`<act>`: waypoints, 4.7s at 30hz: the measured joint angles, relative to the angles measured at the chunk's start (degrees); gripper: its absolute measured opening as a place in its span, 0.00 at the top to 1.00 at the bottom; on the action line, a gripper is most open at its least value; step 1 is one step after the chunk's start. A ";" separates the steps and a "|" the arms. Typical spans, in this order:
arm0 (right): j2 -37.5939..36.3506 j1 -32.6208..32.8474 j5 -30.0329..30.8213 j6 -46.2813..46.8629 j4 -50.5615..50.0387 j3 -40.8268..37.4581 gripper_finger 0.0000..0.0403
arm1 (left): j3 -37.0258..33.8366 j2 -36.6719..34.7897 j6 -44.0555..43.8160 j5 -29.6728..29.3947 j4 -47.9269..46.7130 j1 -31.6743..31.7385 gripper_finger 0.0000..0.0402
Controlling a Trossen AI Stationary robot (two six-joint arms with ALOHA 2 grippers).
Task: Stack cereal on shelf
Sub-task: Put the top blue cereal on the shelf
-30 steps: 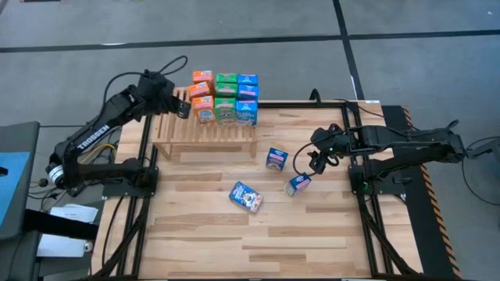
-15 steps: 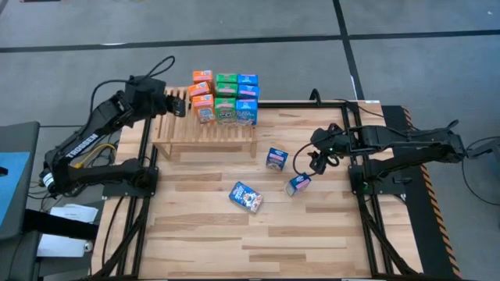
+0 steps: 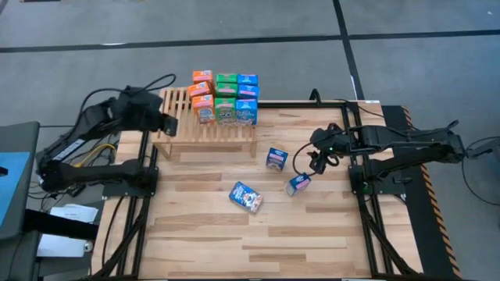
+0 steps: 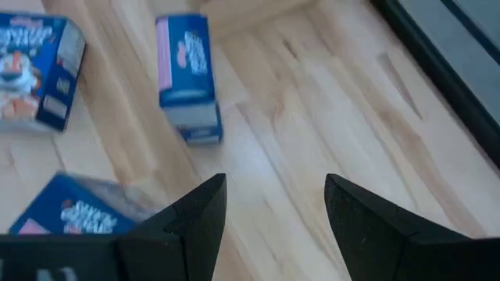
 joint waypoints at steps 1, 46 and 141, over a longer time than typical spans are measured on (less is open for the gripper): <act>0.24 -0.39 -0.05 -0.20 0.77 0.00 0.41 | 0.00 -1.05 -1.10 1.32 0.88 -1.31 1.00; 24.37 1.30 -6.20 -12.88 24.29 0.04 0.37 | 0.00 16.88 4.16 2.05 24.20 -30.78 0.53; 23.17 5.18 -7.53 -34.86 24.32 12.28 0.56 | 30.01 58.48 46.20 3.11 18.03 -26.47 0.39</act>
